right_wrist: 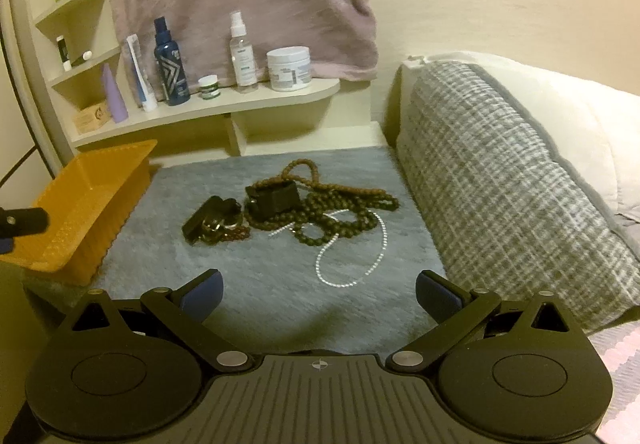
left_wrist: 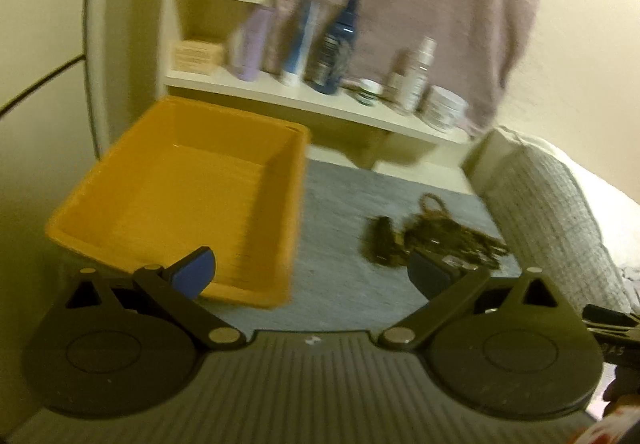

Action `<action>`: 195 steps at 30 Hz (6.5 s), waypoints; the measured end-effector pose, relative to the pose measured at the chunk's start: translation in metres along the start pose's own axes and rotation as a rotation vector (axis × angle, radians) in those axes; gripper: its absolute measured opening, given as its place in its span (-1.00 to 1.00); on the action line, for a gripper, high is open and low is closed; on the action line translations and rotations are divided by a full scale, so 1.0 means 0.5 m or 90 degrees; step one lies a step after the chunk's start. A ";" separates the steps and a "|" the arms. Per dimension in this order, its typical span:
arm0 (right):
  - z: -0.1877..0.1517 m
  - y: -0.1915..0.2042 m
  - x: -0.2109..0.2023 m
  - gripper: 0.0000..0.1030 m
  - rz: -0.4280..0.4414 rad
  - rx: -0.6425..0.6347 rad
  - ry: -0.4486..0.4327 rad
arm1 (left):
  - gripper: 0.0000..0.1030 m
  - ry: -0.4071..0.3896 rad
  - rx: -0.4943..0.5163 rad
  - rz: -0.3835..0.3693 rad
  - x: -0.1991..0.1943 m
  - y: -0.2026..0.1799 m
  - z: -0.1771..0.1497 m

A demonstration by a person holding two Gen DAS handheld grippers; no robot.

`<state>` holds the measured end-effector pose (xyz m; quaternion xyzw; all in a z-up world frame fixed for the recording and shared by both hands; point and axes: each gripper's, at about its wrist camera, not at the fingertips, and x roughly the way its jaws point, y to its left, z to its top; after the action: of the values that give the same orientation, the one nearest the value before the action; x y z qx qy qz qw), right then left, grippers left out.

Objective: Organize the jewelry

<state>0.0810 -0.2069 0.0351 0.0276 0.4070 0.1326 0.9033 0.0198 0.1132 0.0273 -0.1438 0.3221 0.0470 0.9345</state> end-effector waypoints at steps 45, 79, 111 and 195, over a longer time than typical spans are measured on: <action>0.036 0.149 0.175 0.98 0.023 -0.090 0.066 | -0.74 0.185 0.056 0.016 0.185 0.383 0.059; 0.072 0.145 0.244 0.32 0.107 -0.036 0.035 | -0.96 0.110 0.215 0.165 0.103 0.209 0.109; 0.160 0.195 0.227 -0.69 0.145 -0.091 -0.003 | -0.95 0.090 0.210 0.173 0.096 0.206 0.112; 0.046 0.190 0.276 -0.90 0.073 -0.255 -0.015 | -0.95 0.088 0.186 0.177 0.097 0.207 0.097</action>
<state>0.1650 -0.0778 -0.0349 -0.1279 0.3596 0.2619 0.8864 0.0678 0.2260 0.0092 0.0360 0.4059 0.1186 0.9055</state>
